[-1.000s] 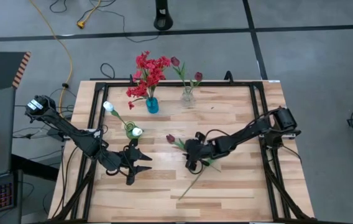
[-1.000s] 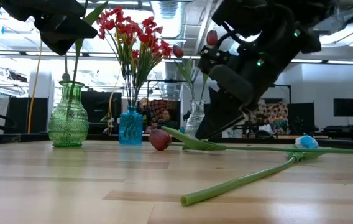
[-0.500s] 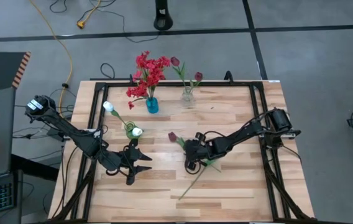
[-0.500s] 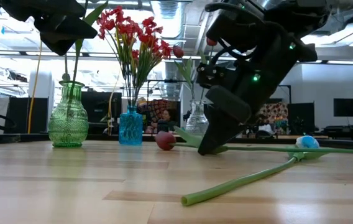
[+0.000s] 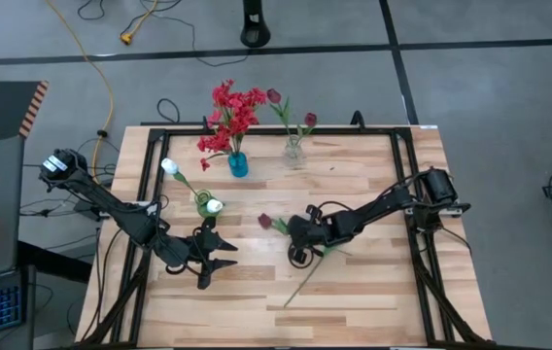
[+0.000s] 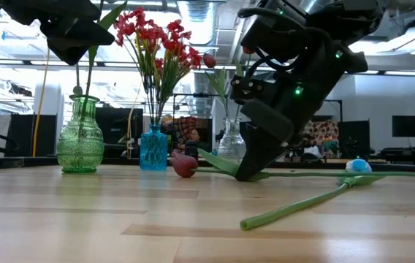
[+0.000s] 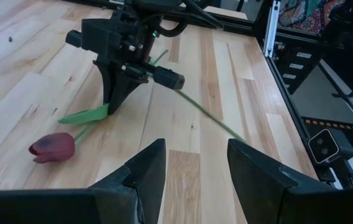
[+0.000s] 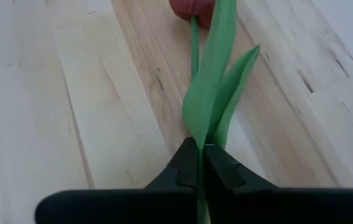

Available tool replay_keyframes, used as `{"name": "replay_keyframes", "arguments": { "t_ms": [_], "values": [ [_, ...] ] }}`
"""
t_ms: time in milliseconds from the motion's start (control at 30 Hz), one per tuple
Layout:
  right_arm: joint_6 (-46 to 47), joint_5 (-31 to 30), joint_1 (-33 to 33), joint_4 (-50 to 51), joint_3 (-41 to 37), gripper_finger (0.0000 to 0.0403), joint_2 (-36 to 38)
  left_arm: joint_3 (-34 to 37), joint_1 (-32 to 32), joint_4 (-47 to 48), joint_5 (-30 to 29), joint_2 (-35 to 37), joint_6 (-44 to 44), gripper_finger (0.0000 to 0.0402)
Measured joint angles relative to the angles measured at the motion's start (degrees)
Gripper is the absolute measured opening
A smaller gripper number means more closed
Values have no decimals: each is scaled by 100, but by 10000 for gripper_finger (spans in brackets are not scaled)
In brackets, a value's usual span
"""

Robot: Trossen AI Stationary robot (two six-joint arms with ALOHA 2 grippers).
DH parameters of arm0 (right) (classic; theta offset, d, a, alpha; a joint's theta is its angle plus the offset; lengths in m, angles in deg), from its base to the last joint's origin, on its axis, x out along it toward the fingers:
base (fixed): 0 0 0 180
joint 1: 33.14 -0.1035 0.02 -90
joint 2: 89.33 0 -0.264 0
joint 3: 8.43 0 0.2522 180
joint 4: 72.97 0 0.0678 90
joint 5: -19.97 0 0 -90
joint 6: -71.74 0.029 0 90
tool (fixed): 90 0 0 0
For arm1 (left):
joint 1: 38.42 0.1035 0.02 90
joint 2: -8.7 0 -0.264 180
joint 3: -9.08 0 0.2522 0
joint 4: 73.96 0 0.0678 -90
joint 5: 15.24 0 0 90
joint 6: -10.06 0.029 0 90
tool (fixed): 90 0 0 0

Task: Sort flowers into vase by color
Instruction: Put the red tulip into the transparent vase

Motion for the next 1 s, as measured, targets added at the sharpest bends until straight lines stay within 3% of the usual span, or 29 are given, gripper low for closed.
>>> {"name": "replay_keyframes", "arguments": {
  "t_ms": [333, 500, 700, 1000],
  "values": [
    [-59, -8, -2, 31, 50, 39, 670, 0, 0, -2, 0, 0, 0, 160],
    [-600, -879, -173, -220, 50, 33, 1344, 0, 0, -1, 2, 0, 0, 160],
    [-1818, -1642, -367, -1356, 55, 38, 1889, 0, 0, 0, 2, 0, 0, 160],
    [-3899, -1295, -102, -3550, 57, 36, 1941, 0, 0, 4, -9, 0, 0, 160]
  ]
}}
